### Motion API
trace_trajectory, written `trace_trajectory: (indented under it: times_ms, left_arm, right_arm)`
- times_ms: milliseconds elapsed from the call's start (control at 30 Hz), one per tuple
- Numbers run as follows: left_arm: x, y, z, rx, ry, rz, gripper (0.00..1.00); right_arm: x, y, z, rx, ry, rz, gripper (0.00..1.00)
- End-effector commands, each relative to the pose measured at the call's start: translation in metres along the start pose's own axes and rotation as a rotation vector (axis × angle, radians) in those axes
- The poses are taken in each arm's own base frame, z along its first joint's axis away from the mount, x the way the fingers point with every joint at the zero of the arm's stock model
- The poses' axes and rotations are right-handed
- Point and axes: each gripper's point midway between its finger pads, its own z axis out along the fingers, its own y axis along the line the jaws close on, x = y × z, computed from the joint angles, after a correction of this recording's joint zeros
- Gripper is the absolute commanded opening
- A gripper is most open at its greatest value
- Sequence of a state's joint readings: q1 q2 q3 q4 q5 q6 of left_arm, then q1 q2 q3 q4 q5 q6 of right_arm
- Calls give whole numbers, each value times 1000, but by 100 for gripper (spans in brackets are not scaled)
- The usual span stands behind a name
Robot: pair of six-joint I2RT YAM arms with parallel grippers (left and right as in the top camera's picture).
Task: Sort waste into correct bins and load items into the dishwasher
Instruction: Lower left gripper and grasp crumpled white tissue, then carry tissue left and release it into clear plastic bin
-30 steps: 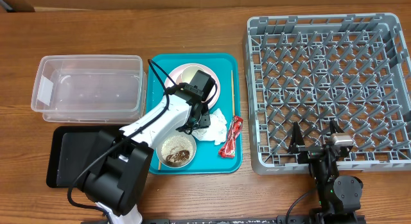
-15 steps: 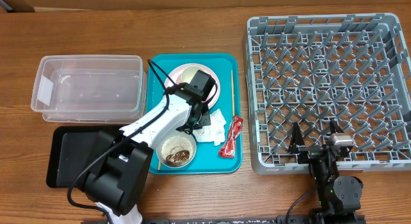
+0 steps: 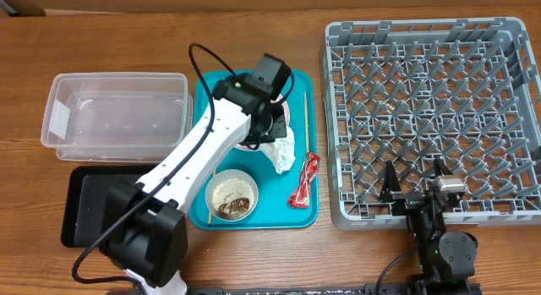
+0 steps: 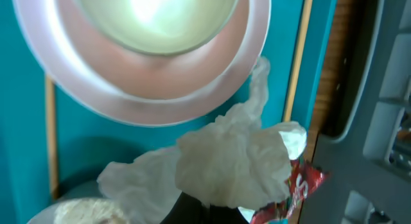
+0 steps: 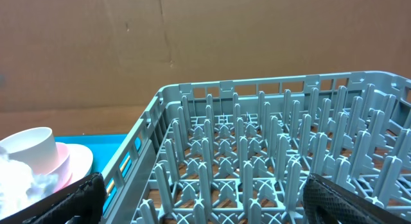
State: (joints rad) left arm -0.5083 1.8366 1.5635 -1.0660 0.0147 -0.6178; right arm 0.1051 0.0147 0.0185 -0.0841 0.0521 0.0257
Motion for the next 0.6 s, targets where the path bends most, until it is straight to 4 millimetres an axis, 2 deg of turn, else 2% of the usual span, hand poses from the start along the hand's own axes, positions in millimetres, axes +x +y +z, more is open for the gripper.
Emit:
trace_trajectory:
  times_ms: [0, 200, 333, 500, 567]
  left_arm:
    - [-20, 8, -34, 20, -53, -15, 4]
    - [-37, 44, -64, -9, -47, -86, 4]
    - [-51, 79, -81, -35, -56, -149, 4]
    - [-60, 121, -86, -62, -52, -258, 4]
    - [-65, 146, -89, -79, -59, -316, 4]
  right_arm:
    - [2, 0, 0, 0, -4, -2, 100]
    - [2, 0, 0, 0, -5, -2, 100]
    - [2, 0, 0, 0, -4, -2, 100]
    - [2, 0, 0, 0, -4, -2, 100]
    - [2, 0, 0, 0, -4, -2, 100]
